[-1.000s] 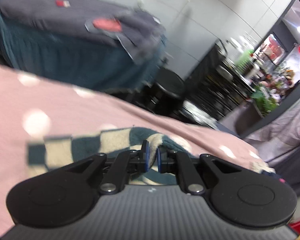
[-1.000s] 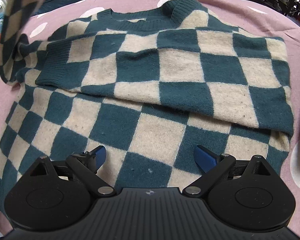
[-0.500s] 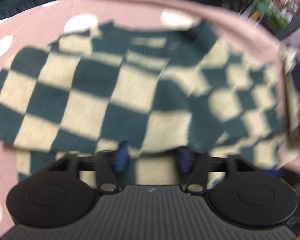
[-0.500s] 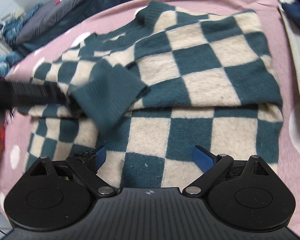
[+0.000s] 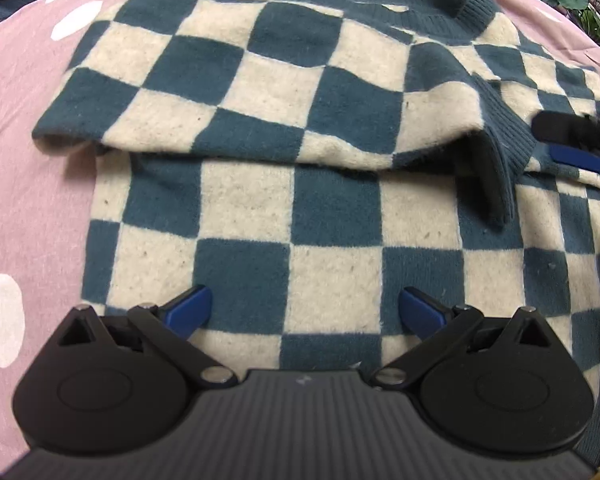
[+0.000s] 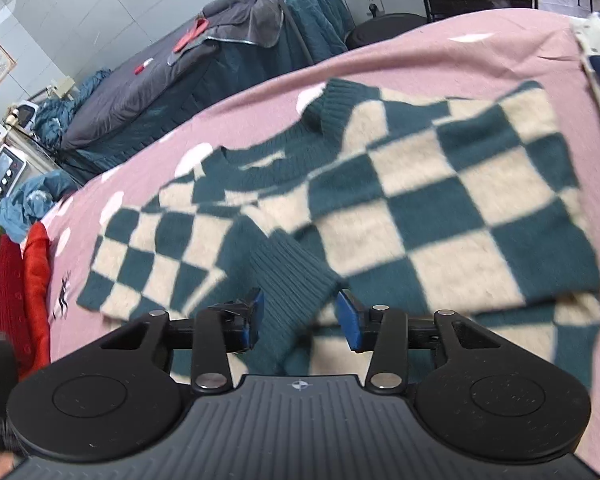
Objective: Fold small clothes
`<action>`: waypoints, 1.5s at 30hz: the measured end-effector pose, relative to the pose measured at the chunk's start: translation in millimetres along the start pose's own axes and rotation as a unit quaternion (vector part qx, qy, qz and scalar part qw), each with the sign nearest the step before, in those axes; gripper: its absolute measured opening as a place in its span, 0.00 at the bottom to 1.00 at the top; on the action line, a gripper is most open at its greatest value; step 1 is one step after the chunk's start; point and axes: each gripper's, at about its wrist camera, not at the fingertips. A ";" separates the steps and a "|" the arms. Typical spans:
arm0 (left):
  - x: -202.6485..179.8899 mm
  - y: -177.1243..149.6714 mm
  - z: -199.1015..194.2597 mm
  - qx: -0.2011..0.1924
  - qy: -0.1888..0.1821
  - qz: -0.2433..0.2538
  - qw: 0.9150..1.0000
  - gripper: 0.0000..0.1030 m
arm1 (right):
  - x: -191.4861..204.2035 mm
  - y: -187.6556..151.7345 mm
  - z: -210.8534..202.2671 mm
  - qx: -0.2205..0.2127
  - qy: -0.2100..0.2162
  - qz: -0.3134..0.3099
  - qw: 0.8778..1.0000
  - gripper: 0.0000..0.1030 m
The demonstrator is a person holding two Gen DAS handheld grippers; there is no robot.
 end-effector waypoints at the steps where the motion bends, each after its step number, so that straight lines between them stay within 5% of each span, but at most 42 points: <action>1: -0.5 0.0 1.6 0.001 0.001 0.000 1.000 1.00 | 0.3 1.3 6.7 0.006 -0.004 0.002 1.000 0.70; 4: -5.2 0.3 6.0 0.003 0.008 0.014 1.000 1.00 | -2.0 -0.2 25.8 0.033 -0.031 0.020 0.999 0.68; 9: -14.0 -3.2 9.2 -0.009 0.012 0.014 1.000 1.00 | -6.7 -4.0 24.8 0.015 -0.030 0.065 0.997 0.62; 11: -11.6 -3.8 7.4 -0.014 0.013 0.013 1.000 1.00 | -6.8 -3.6 25.6 0.020 -0.018 0.064 0.998 0.17; 12: -11.9 -4.7 7.4 -0.015 0.014 0.014 1.000 1.00 | -7.0 -3.4 26.2 0.025 -0.010 0.065 0.998 0.12; 19: -5.9 -5.1 5.6 -0.005 0.003 0.002 1.000 1.00 | -7.6 13.0 -13.3 -0.037 -0.024 0.024 0.999 0.09; 25: 1.6 0.3 2.4 -0.002 -0.005 -0.016 1.000 1.00 | -36.5 43.2 -54.8 -0.064 -0.104 -0.027 0.992 0.08; 30: 5.5 6.0 1.3 0.007 -0.009 -0.025 1.000 1.00 | -68.9 48.6 -52.4 -0.029 -0.134 -0.012 0.990 0.08; 33: 27.0 14.9 -9.6 0.000 -0.037 -0.078 0.996 1.00 | -69.0 46.6 -41.7 -0.015 -0.148 -0.008 0.989 0.09; 37: 77.7 29.0 -45.0 -0.075 -0.055 -0.186 0.978 1.00 | -70.7 46.1 -29.2 0.001 -0.163 -0.008 0.987 0.26; 38: 91.5 34.4 -52.3 -0.092 -0.057 -0.208 0.972 1.00 | -70.9 46.0 -29.9 0.001 -0.162 -0.008 0.987 0.42; 39: 104.5 40.7 -56.9 -0.104 -0.055 -0.226 0.967 1.00 | -71.6 45.6 -29.1 0.003 -0.162 -0.007 0.987 0.48; 45: 159.5 108.8 -50.5 -0.091 -0.044 -0.293 0.951 0.99 | -70.7 43.9 -25.1 0.014 -0.161 -0.014 0.987 0.60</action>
Point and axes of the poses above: each gripper's, at about its wrist camera, not at the fingertips, and z roughly the way its jaws point, x to its left, y to its top, and after that the axes turned 5 degrees about y, right-handed
